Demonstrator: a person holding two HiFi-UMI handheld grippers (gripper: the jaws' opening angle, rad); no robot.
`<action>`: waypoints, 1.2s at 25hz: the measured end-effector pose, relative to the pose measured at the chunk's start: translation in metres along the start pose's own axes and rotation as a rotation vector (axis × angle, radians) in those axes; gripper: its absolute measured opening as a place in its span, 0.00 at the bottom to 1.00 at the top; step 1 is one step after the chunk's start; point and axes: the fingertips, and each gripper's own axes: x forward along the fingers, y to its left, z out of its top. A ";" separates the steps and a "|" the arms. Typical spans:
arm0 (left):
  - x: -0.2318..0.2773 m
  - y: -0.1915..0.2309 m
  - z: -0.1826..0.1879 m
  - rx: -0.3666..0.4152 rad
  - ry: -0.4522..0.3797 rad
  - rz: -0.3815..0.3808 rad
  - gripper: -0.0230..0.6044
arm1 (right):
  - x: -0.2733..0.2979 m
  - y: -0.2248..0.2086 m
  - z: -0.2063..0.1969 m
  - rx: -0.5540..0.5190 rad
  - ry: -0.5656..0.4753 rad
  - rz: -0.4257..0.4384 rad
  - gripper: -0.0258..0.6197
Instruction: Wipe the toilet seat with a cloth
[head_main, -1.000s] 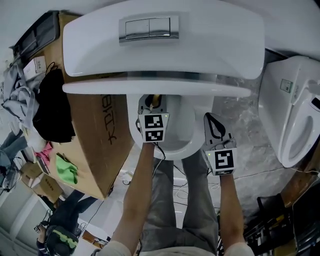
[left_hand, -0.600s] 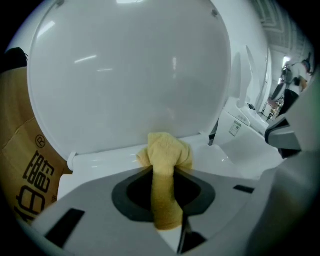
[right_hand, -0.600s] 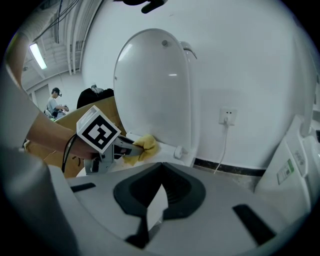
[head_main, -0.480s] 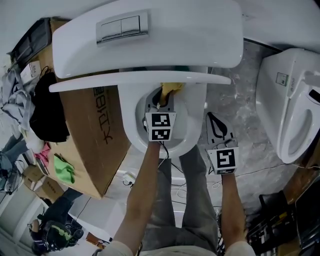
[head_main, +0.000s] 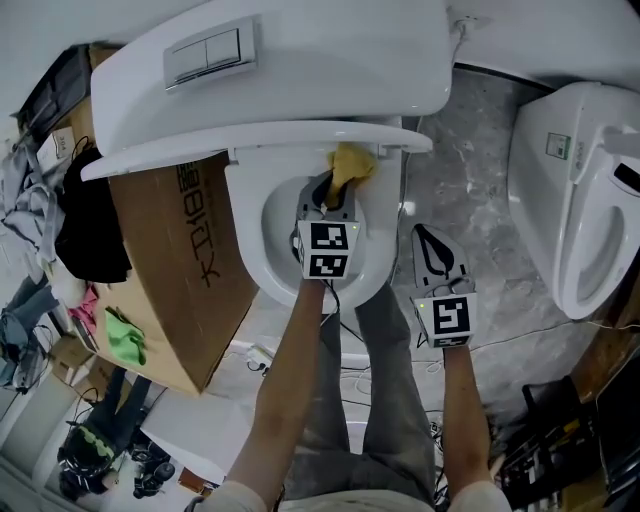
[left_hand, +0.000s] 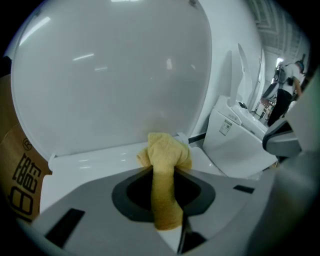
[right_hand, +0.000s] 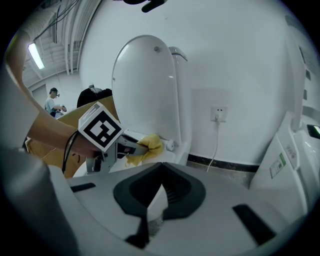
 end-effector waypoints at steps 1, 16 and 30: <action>0.001 -0.003 -0.001 0.004 0.005 -0.005 0.19 | -0.001 -0.002 -0.002 0.005 -0.002 -0.005 0.05; 0.000 -0.052 -0.019 0.074 0.051 -0.093 0.19 | -0.023 0.001 -0.022 0.030 0.001 -0.032 0.05; -0.015 -0.086 -0.049 0.103 0.076 -0.169 0.19 | -0.048 0.014 -0.043 0.057 0.008 -0.089 0.05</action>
